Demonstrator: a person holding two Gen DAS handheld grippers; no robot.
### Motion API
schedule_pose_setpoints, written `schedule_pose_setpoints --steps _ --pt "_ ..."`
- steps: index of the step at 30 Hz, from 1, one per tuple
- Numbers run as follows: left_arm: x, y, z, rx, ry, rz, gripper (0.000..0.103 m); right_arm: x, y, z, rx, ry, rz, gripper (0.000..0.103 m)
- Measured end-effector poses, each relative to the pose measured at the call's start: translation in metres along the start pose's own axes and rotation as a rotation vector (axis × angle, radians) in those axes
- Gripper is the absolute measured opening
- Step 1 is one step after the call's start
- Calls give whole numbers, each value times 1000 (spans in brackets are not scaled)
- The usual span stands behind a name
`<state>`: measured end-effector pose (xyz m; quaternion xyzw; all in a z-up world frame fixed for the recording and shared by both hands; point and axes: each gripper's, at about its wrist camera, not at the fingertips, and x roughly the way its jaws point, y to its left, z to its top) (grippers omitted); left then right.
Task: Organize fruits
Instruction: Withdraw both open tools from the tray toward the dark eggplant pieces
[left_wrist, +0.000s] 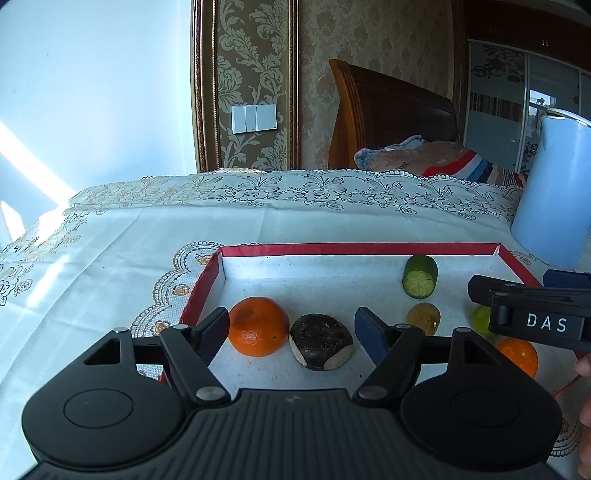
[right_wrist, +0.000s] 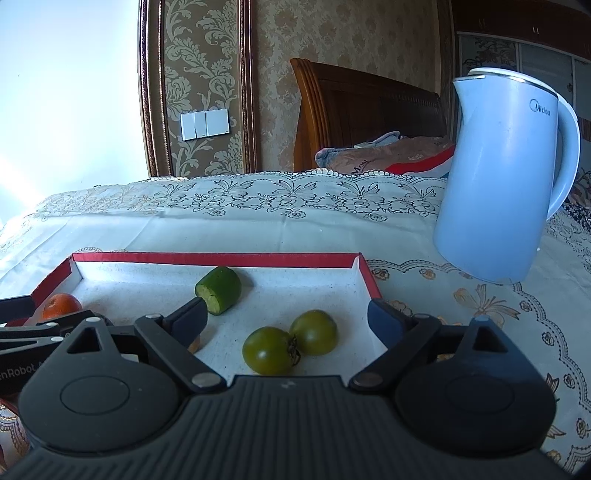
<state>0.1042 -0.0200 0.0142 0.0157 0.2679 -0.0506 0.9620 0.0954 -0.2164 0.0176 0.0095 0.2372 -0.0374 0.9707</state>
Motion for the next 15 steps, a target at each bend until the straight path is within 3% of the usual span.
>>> schedule_pose_setpoints --steps 15 --pt "-41 20 -22 -35 -22 -24 75 -15 2 -7 -4 -4 11 94"
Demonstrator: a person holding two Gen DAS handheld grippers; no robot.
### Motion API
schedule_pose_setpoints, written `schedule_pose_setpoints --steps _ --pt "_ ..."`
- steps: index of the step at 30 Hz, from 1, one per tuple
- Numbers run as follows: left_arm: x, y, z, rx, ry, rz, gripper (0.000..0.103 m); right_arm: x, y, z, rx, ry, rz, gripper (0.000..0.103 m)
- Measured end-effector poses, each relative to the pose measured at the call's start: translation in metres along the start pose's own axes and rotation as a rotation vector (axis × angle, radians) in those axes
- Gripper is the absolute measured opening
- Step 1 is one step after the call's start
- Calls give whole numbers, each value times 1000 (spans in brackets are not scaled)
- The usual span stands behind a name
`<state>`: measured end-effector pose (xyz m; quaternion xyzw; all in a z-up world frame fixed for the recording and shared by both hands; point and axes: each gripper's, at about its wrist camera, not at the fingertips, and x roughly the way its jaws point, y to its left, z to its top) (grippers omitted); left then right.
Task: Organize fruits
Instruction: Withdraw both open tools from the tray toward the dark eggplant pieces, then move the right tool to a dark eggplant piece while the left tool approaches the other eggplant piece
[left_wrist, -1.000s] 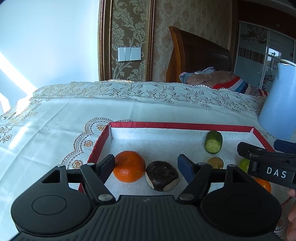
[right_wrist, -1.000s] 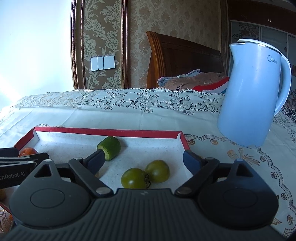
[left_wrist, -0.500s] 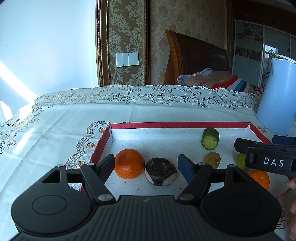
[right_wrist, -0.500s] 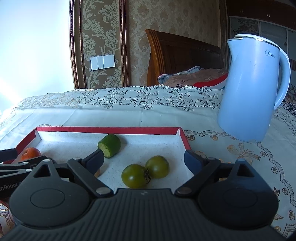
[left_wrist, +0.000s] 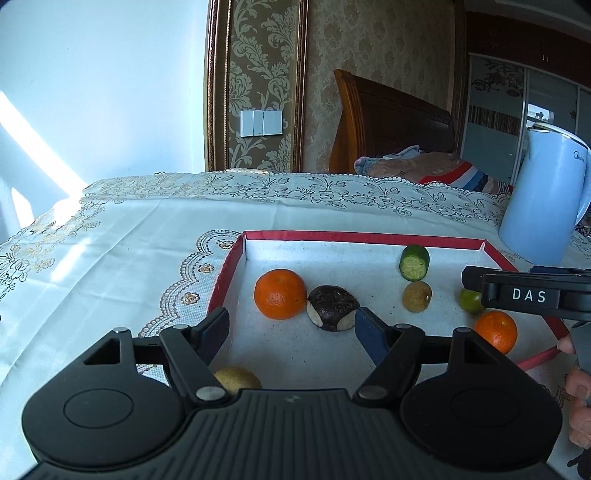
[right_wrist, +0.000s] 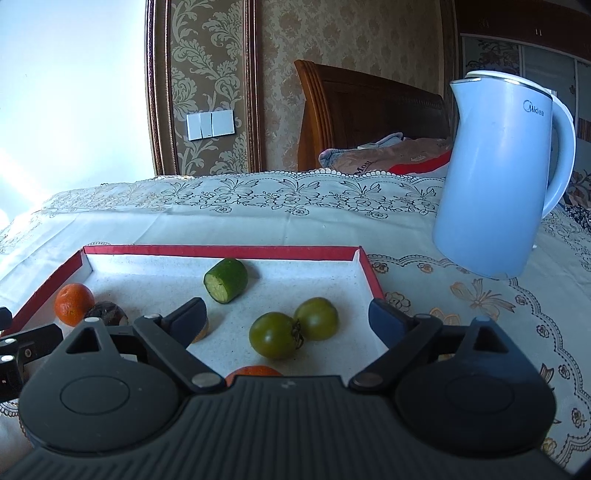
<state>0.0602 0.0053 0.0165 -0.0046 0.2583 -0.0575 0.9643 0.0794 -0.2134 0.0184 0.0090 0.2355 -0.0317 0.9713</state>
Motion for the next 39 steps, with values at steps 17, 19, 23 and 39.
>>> schedule_pose_setpoints --steps 17,19,23,39 --pt "-15 10 -12 14 -4 27 78 -61 9 -34 -52 2 76 94" --pt "-16 9 -13 25 -10 34 78 -72 12 -41 -62 7 98 94" --pt "-16 7 -13 40 -16 50 78 -86 24 -53 -96 37 146 94" --pt "-12 18 -10 -22 12 41 78 -74 73 -66 -239 105 131 93"
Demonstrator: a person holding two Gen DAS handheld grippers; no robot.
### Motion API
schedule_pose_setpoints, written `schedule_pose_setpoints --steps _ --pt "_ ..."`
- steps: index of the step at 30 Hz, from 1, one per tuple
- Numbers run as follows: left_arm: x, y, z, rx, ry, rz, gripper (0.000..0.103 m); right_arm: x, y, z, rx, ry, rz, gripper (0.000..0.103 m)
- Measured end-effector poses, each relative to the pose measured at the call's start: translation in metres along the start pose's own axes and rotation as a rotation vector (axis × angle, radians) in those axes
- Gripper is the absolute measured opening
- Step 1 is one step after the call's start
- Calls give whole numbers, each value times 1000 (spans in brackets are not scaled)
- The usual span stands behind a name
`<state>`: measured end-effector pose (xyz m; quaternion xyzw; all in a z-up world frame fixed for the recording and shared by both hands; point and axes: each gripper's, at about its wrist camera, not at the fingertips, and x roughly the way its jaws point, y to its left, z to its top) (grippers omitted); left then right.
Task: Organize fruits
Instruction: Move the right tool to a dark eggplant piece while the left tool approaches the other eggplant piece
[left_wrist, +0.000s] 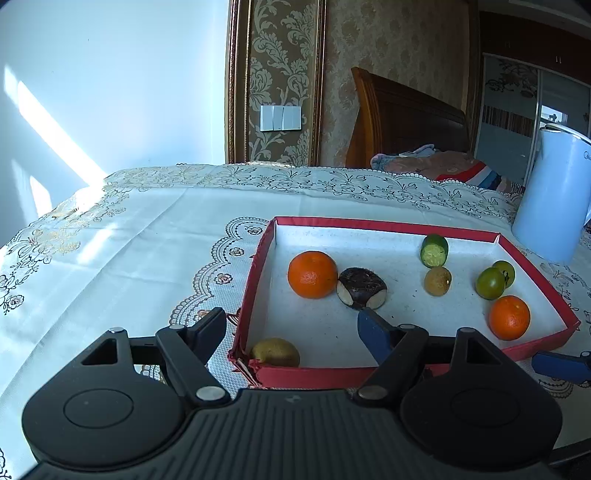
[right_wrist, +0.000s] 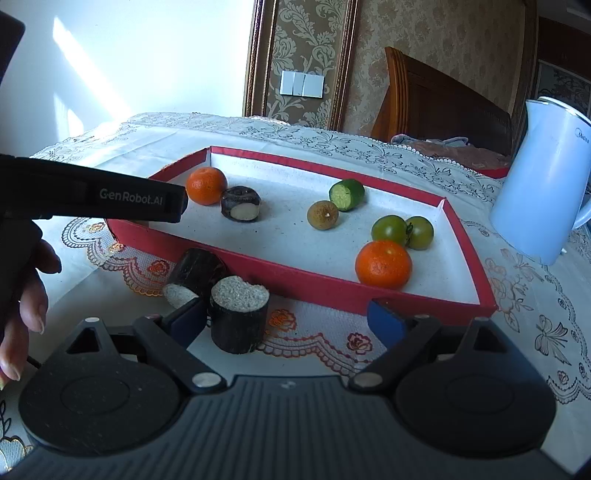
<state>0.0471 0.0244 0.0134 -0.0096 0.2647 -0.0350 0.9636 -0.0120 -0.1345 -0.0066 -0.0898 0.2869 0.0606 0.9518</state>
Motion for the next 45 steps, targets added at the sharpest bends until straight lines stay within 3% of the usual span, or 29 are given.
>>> schedule_pose_setpoints --steps 4,7,12,16,23,25,27,28,34,36,40,43,44,45 --pt "0 -1 0 9 -1 1 78 2 -7 -1 32 20 5 86" --pt "0 -2 -1 16 -1 3 78 -3 -17 -5 77 21 -46 85" --pt "-7 -5 -5 36 -7 -44 78 -14 -36 -15 144 31 -55 85" --pt "-12 -10 -10 85 -17 -72 78 -14 -34 -11 116 9 -4 85" --pt "-14 -12 -13 103 -27 -49 78 4 -18 -1 48 29 -18 83" --pt "-13 -11 -13 96 -20 -44 78 11 -16 1 44 46 -17 67" --pt "-13 -9 -13 89 -17 -45 78 14 -18 2 64 52 -8 62" --pt "-13 -9 -12 88 -17 -49 78 14 -20 2 74 52 -1 52" --pt "-15 -8 -12 88 -11 -90 78 5 -23 -4 89 30 25 45" --pt "-17 -6 -13 83 -8 -123 78 -2 -23 -9 85 17 3 31" --pt "-19 -4 -13 78 8 -185 78 -19 -28 -19 33 -33 -131 30" --pt "-20 -8 -15 104 9 -214 80 -24 -38 -22 50 -42 -127 32" --pt "-21 -12 -17 123 8 -221 85 -24 -40 -22 55 -36 -110 32" --pt "-22 -15 -18 142 4 -223 86 -23 -42 -23 62 -31 -95 37"
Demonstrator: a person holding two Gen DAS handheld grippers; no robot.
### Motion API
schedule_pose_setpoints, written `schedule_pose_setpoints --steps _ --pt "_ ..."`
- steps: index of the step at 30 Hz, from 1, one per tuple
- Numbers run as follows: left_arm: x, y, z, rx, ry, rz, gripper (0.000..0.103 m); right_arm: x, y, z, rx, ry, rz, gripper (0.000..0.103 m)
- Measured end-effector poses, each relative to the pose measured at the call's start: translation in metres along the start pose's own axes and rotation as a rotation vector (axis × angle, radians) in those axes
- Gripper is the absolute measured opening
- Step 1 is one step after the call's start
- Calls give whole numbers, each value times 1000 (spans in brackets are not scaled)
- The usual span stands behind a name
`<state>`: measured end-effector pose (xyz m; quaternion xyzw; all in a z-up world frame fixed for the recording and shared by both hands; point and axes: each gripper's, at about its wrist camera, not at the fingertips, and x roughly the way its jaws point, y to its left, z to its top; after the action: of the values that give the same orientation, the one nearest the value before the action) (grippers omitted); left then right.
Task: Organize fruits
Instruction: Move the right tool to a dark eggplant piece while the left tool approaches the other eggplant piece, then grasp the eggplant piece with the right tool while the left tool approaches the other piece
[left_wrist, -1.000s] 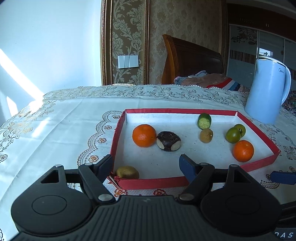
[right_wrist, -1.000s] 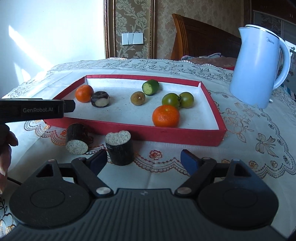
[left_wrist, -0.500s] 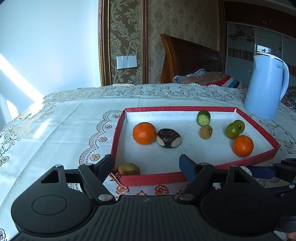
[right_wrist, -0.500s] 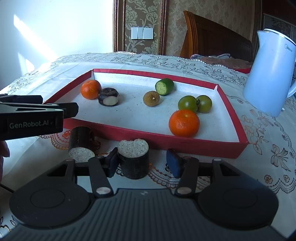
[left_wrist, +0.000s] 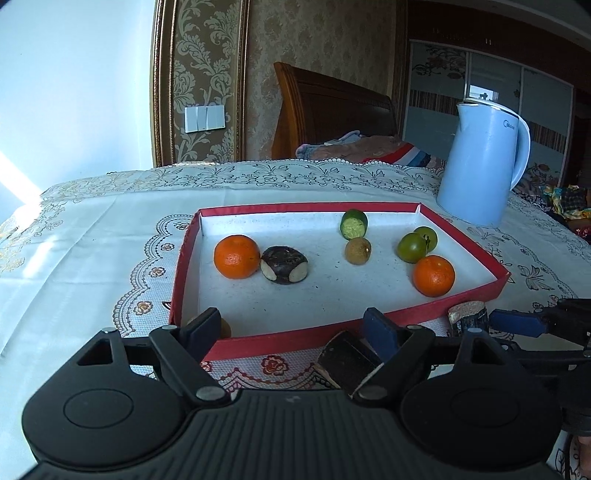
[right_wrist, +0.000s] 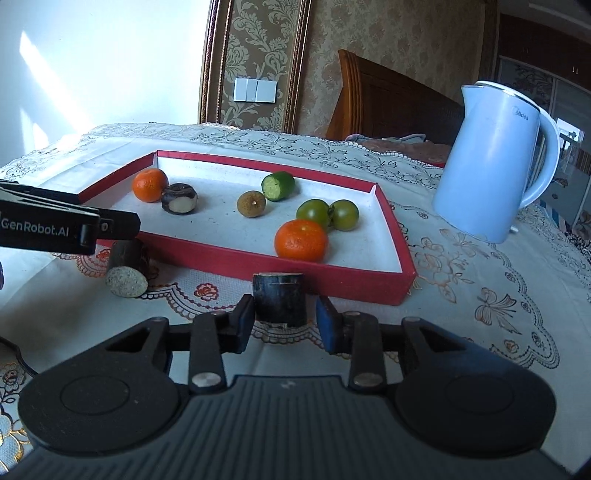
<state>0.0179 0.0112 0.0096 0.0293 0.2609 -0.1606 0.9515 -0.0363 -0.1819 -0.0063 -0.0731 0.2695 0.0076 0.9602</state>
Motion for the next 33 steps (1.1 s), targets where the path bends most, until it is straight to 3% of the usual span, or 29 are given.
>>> schedule_pose_setpoints --steps 8,12,23,29,33 --pt "8 -29 -7 151 2 66 86 4 -11 -2 61 12 31 57" --pt "12 -40 -11 218 0 97 88 7 -16 -3 95 24 33 72" --pt "16 -43 -13 251 7 79 89 16 -28 -5 171 71 66 77" --pt "13 -36 -11 207 -11 89 69 15 -32 -5 193 65 73 77" --pt "10 -33 -11 184 -17 88 63 15 -30 -5 183 67 65 77"
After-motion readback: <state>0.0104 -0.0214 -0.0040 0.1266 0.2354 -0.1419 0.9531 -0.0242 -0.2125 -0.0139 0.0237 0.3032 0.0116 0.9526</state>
